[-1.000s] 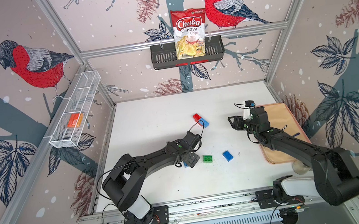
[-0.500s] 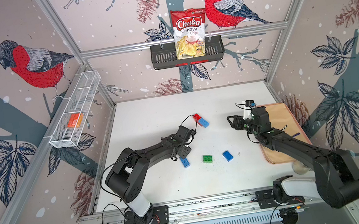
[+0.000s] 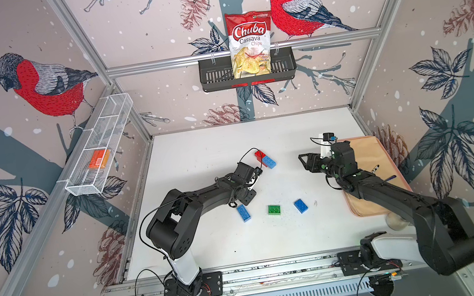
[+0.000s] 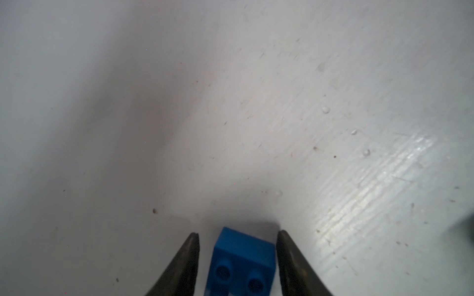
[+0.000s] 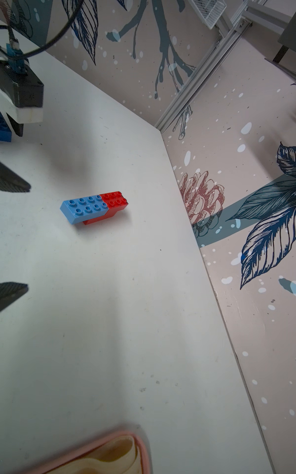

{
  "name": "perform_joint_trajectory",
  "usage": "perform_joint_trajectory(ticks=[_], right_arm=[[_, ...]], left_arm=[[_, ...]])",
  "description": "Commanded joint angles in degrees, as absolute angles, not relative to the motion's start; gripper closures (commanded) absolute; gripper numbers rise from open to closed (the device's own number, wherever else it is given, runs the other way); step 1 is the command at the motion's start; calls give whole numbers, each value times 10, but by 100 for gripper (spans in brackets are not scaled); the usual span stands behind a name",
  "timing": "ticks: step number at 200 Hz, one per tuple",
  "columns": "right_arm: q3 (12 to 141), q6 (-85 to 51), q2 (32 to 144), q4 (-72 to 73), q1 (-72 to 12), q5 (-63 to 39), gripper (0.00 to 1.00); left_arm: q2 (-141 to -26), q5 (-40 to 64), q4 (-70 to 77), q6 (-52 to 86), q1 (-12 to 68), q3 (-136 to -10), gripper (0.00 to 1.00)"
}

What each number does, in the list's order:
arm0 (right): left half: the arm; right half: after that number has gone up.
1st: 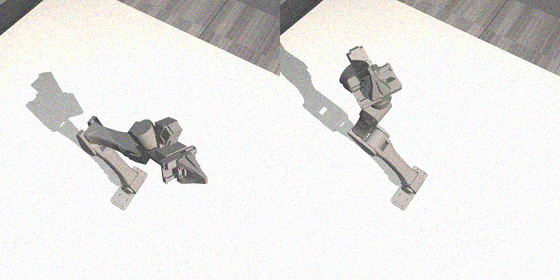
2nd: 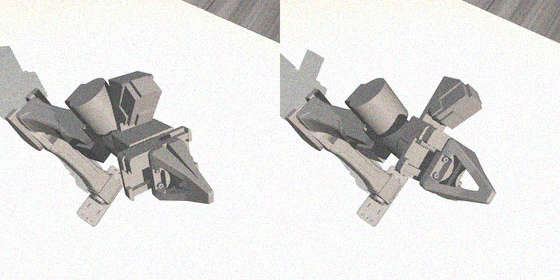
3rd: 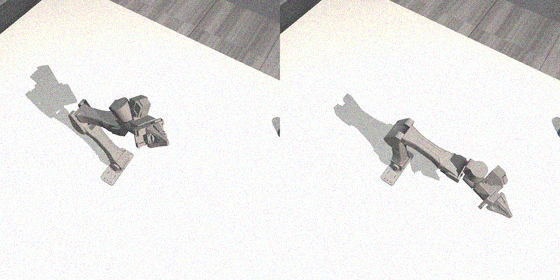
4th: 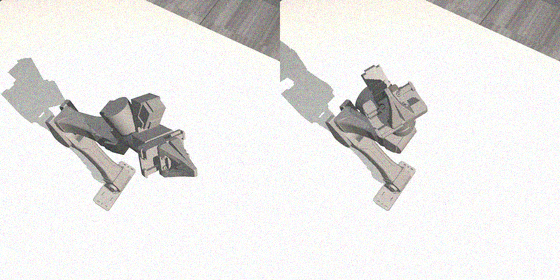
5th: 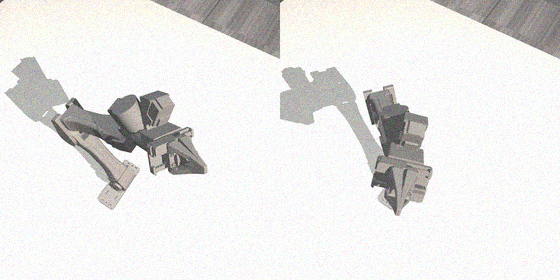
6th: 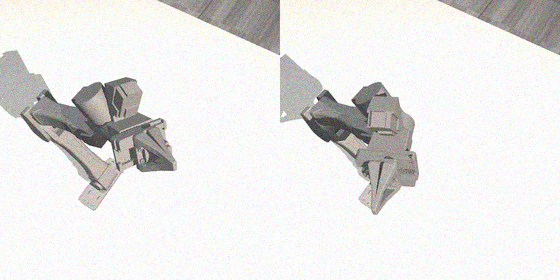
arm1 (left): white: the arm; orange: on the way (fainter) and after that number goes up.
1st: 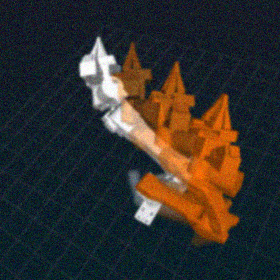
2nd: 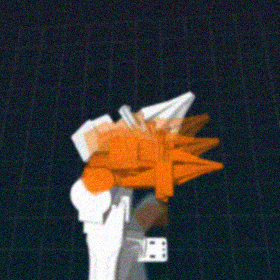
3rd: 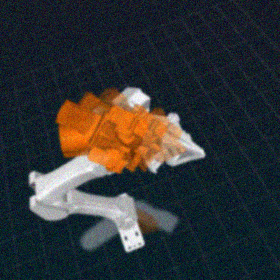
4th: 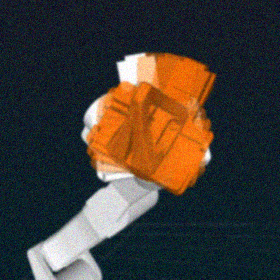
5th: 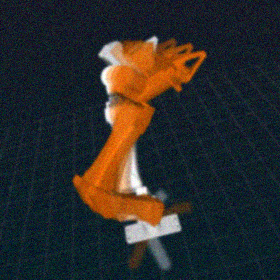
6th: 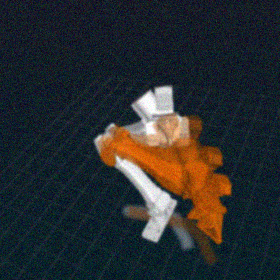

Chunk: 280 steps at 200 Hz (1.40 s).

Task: Assemble a rectangle with lego
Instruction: Pick up the lego brick from the center of the board.

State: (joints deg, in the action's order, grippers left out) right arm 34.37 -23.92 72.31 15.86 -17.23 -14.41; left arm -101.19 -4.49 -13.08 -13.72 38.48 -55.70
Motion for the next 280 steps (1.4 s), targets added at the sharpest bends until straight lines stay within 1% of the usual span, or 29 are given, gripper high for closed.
perform_joint_trajectory(ticks=[1, 7, 12, 28, 52, 83, 102, 141, 174, 185, 194, 202, 211, 252, 280], right_arm=[[343, -237, 720, 170, -174, -148, 41], [343, -238, 721, 170, -174, -148, 41], [342, -238, 721, 170, -174, -147, 41], [343, -237, 721, 169, -173, -146, 41], [343, -237, 720, 171, -174, -148, 41], [341, -239, 721, 175, -174, -151, 41], [342, -238, 720, 175, -176, -152, 41], [342, -239, 721, 175, -176, -153, 41], [341, -238, 720, 176, -176, -152, 41], [340, -238, 721, 176, -176, -151, 41], [341, -238, 721, 176, -176, -149, 40], [341, -238, 720, 175, -176, -149, 40], [340, -239, 720, 176, -176, -149, 40], [339, -240, 720, 178, -176, -146, 40], [339, -240, 721, 176, -176, -145, 40]], left_arm=[[-1026, -44, -169, -137, 385, -556, 70], [-1027, -43, -170, -135, 385, -557, 77], [-1027, -42, -171, -132, 385, -556, 80], [-1020, -39, -174, -125, 385, -552, 80], [-998, -48, -165, -110, 385, -535, 74], [-972, -59, -154, -74, 384, -523, 57], [-961, -70, -153, -54, 384, -515, 55], [-957, -63, -168, -40, 384, -503, 56], [-965, -55, -165, -32, 384, -500, 63], [-968, -52, -164, -29, 384, -501, 69], [-971, -51, -163, -26, 384, -500, 78], [-971, -48, -161, -22, 384, -500, 83], [-971, -47, -158, -17, 384, -499, 87], [-965, -72, -151, 28, 380, -529, 86], [-976, -105, -197, 87, 380, -600, 86]])
